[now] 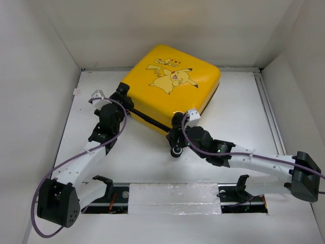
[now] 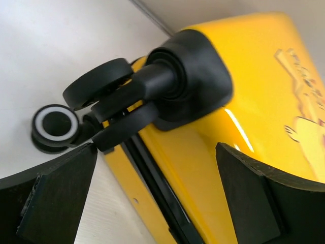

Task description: Pack the luggage

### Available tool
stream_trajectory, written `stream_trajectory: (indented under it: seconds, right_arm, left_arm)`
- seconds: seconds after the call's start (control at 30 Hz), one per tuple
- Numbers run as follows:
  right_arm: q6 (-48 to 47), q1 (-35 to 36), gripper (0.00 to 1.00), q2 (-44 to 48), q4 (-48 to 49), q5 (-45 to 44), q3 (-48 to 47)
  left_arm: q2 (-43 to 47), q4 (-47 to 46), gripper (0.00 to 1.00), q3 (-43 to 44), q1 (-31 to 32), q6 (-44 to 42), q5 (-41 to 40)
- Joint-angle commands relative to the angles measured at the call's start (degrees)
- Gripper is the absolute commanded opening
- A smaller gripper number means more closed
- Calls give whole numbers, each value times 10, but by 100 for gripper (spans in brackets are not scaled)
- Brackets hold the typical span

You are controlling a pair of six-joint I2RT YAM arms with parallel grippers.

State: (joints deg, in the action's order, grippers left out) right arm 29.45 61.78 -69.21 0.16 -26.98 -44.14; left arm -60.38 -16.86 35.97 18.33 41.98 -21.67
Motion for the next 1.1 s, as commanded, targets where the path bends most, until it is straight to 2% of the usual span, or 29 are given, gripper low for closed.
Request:
stream_trajectory:
  seconds: [0.0, 0.03, 0.07, 0.1, 0.3, 0.4, 0.47, 0.53, 0.6, 0.77, 0.9, 1.0, 1.07]
  right_arm:
    - [7, -45, 21, 44, 31, -66, 24]
    - [0, -57, 17, 61, 31, -54, 45]
    - [0, -86, 17, 98, 13, -37, 67]
    - [0, -86, 17, 120, 4, -37, 67]
    - [-39, -246, 17, 284, -53, 36, 135]
    - [-45, -327, 18, 283, -53, 118, 135]
    - [-45, -369, 18, 271, -53, 156, 127]
    - [-45, -400, 18, 258, -48, 188, 107]
    - [-50, -415, 18, 251, -33, 210, 99]
    - [-50, -439, 18, 231, -33, 227, 67]
    - [-56, -452, 20, 231, -39, 221, 61]
    - [-62, -477, 26, 231, -44, 237, 47]
    - [-62, -484, 44, 236, -44, 265, 42]
  left_arm:
    - [32, -5, 99, -4, 4, -6, 45]
    - [39, 12, 99, -4, 4, -13, 51]
    - [46, 20, 99, 2, 4, -13, 64]
    - [53, 25, 99, 2, 4, -13, 70]
    - [71, 47, 98, -23, 4, -23, 124]
    - [59, 57, 98, -28, 58, -33, 89]
    - [37, 74, 98, 0, 129, -49, 17]
    - [37, 75, 99, 8, 194, -66, -29]
    - [44, 58, 99, 8, 226, -79, -45]
    - [47, 77, 99, 23, 235, -100, -28]
    - [41, 122, 97, 36, 240, -84, -99]
    - [41, 148, 97, 47, 240, -64, -142]
    - [41, 155, 98, 47, 240, -64, -176]
